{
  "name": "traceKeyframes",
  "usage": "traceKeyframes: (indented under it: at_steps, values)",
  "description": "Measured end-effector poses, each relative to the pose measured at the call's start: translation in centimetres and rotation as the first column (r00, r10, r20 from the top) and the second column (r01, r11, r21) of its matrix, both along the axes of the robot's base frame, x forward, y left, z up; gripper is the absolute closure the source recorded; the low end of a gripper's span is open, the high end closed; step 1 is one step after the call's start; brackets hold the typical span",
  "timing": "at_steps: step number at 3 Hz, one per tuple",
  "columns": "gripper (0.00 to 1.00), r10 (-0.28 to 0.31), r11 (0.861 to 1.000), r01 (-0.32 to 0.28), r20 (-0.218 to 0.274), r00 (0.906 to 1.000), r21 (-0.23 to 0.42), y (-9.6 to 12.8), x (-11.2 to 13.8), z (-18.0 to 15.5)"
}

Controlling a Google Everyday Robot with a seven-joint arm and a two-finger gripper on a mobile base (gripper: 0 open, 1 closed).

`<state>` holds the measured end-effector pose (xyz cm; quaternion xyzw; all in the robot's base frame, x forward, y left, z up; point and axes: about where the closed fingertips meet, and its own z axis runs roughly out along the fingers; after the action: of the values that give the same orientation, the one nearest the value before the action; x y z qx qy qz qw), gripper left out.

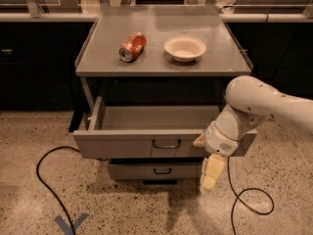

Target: Close top drawer

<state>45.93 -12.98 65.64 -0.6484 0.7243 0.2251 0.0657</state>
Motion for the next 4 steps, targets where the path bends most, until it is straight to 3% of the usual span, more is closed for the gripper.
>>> traceKeyframes:
  at_steps: [1, 2, 3, 4]
  values:
    - [0.0, 0.0, 1.0, 0.0, 0.0, 1.0, 0.0, 0.0, 0.0, 0.0]
    - [0.0, -0.018, 1.0, 0.017, 0.031, 0.9994, 0.016, -0.4, 1.7, 0.5]
    - [0.0, -0.037, 0.999, 0.035, 0.106, 0.9937, 0.016, -0.7, 5.0, 2.0]
    - [0.0, -0.022, 1.0, 0.022, 0.159, 0.9871, -0.001, 0.5, 9.9, 3.2]
